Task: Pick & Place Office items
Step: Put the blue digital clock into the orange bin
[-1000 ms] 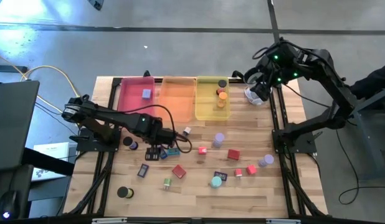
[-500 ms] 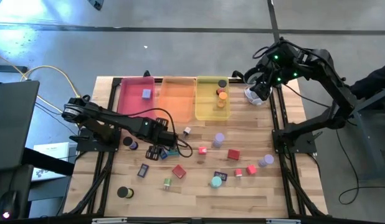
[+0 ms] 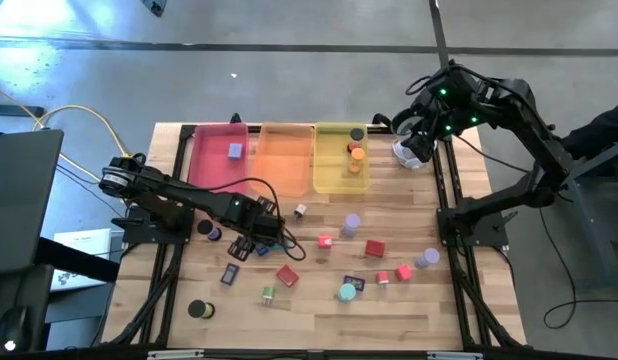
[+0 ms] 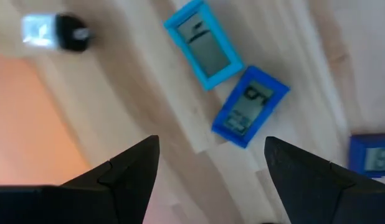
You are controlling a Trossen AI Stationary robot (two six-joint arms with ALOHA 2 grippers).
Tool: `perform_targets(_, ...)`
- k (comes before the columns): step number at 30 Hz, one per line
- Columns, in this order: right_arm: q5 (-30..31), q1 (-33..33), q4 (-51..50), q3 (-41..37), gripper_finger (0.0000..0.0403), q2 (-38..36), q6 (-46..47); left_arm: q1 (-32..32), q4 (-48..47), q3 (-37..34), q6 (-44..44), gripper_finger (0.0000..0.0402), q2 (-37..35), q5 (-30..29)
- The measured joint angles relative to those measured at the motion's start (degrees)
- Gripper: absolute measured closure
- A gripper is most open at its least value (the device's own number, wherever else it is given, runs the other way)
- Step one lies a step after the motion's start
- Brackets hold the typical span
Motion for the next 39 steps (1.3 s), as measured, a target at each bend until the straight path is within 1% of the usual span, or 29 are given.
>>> perform_targets(3,-0.02,0.0,0.0,0.01,0.0156,0.0,-1.02,0.0,0.04,-0.64,2.41,0.012,0.0,2.76)
perform_targets(5,-0.02,0.0,0.0,0.01,0.0156,0.0,-1.06,0.0,0.73,-1.34,3.5,0.012,0.0,3.04)
perform_targets(10,-0.02,0.0,0.26,0.01,0.0156,0.0,-1.56,-0.49,3.72,-4.13,3.8,0.012,0.0,2.88)
perform_targets(15,-0.04,0.0,0.31,0.01,0.0156,0.0,-2.24,-2.46,8.3,-7.28,7.16,0.012,0.0,1.83)
perform_targets(20,-0.04,0.0,0.35,-0.01,0.0156,0.0,-2.29,-3.41,11.74,-9.89,7.31,0.0125,0.38,1.02)
perform_targets(23,-0.04,0.0,0.42,0.01,0.0156,0.0,-2.29,-3.37,12.0,-10.24,7.31,0.0129,2.11,-0.22)
perform_targets(31,-0.07,0.0,0.44,0.01,0.0156,0.0,-2.29,-3.39,11.64,-9.96,6.17,0.0133,9.23,-0.15)
perform_targets(36,-0.07,0.0,0.44,0.01,0.0156,0.0,-2.29,-3.39,11.77,-10.03,6.33,0.0134,9.9,-0.15)
perform_targets(39,-0.07,0.0,0.44,0.0,0.0156,0.0,-2.29,-3.43,11.95,-10.07,6.72,0.015,9.75,-0.11)
